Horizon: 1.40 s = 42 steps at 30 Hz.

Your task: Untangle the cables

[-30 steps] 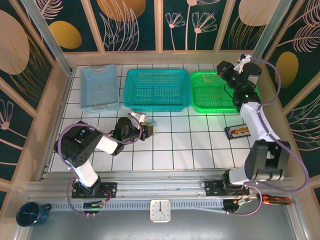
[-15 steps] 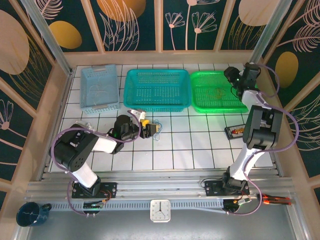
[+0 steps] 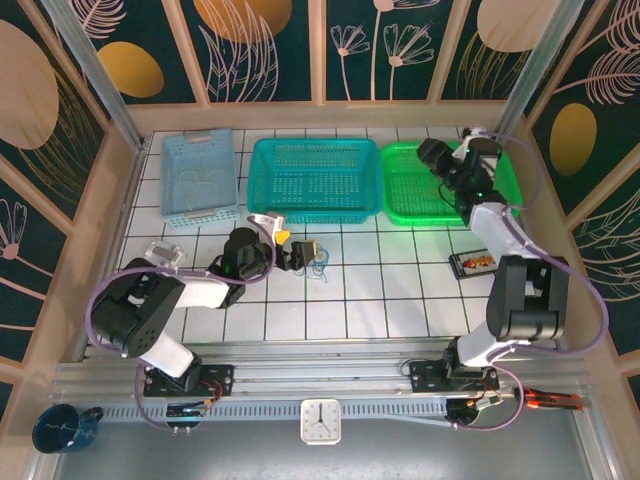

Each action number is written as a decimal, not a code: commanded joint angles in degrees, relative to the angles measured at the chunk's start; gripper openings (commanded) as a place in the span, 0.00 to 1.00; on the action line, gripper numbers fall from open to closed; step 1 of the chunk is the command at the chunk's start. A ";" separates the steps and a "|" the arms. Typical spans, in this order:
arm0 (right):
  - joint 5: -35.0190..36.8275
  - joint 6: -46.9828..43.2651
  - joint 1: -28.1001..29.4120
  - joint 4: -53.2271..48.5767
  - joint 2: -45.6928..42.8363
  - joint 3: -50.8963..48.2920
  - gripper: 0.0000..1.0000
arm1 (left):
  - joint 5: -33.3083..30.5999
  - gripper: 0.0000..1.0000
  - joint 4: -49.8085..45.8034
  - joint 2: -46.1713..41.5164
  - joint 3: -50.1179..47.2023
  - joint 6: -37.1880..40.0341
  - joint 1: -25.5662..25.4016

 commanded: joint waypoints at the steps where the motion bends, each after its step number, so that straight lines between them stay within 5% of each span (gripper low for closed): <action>1: -0.88 -0.78 5.12 1.66 -5.07 -4.58 0.55 | -5.92 0.99 -3.90 -3.85 1.87 -1.31 -0.14; 18: 8.18 -7.64 33.83 -6.80 -9.85 -18.88 0.56 | -9.41 0.99 -24.53 -11.51 2.03 -2.00 0.24; 31: 11.32 -9.84 44.58 -7.22 0.58 -21.45 0.49 | -9.41 0.99 -21.50 -10.11 1.91 -4.37 0.35; 42: 13.40 -9.95 46.25 -6.18 5.26 -20.05 0.44 | -9.70 0.99 -20.29 -9.87 1.37 -5.09 0.35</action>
